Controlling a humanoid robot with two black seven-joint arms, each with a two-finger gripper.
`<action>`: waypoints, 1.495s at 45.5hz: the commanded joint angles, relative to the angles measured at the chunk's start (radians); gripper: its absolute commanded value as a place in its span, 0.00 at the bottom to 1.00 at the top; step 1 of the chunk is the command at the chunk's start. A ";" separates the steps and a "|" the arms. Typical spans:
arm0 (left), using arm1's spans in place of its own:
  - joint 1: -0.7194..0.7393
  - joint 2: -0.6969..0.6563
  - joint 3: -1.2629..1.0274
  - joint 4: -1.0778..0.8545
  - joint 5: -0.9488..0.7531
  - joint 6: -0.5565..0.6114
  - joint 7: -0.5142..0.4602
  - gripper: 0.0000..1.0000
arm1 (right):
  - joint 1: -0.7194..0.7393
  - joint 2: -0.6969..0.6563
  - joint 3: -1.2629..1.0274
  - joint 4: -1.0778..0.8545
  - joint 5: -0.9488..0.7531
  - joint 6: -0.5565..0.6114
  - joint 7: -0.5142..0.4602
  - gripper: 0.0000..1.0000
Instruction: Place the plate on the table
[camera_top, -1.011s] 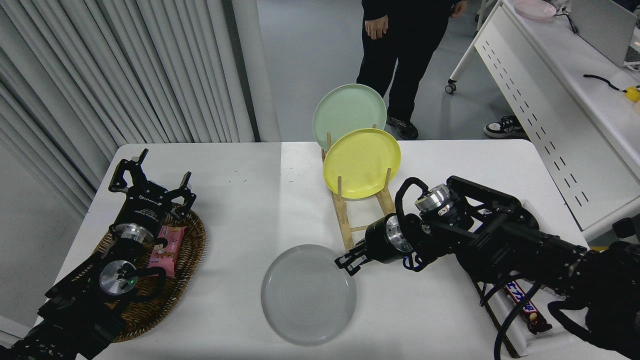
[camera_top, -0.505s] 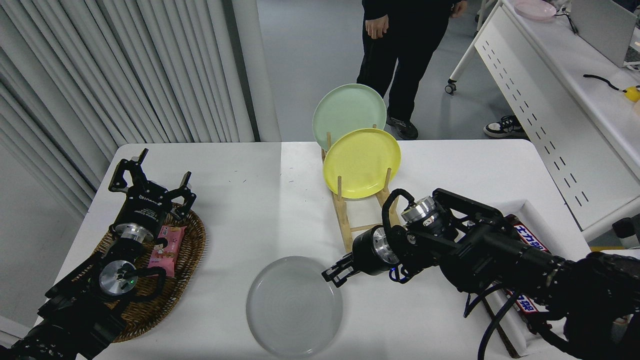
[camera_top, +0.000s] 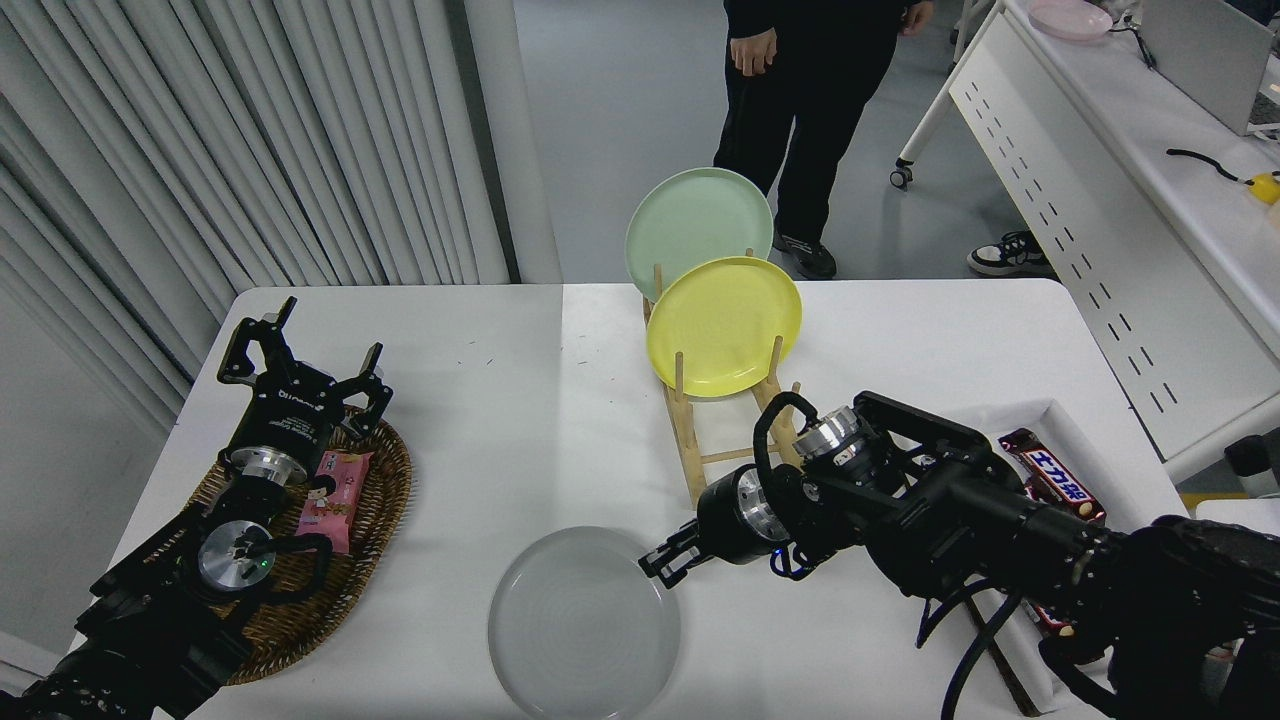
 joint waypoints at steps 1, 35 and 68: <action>0.000 0.000 0.001 0.001 0.000 0.000 0.000 1.00 | -0.004 0.002 0.000 -0.019 -0.008 0.000 0.000 0.00; 0.000 0.000 0.001 0.001 0.000 0.000 0.000 1.00 | -0.001 0.004 0.002 -0.035 -0.009 0.000 0.001 0.05; 0.000 0.000 0.001 0.001 0.000 0.001 0.000 1.00 | 0.022 -0.047 0.051 0.122 -0.020 0.000 -0.023 1.00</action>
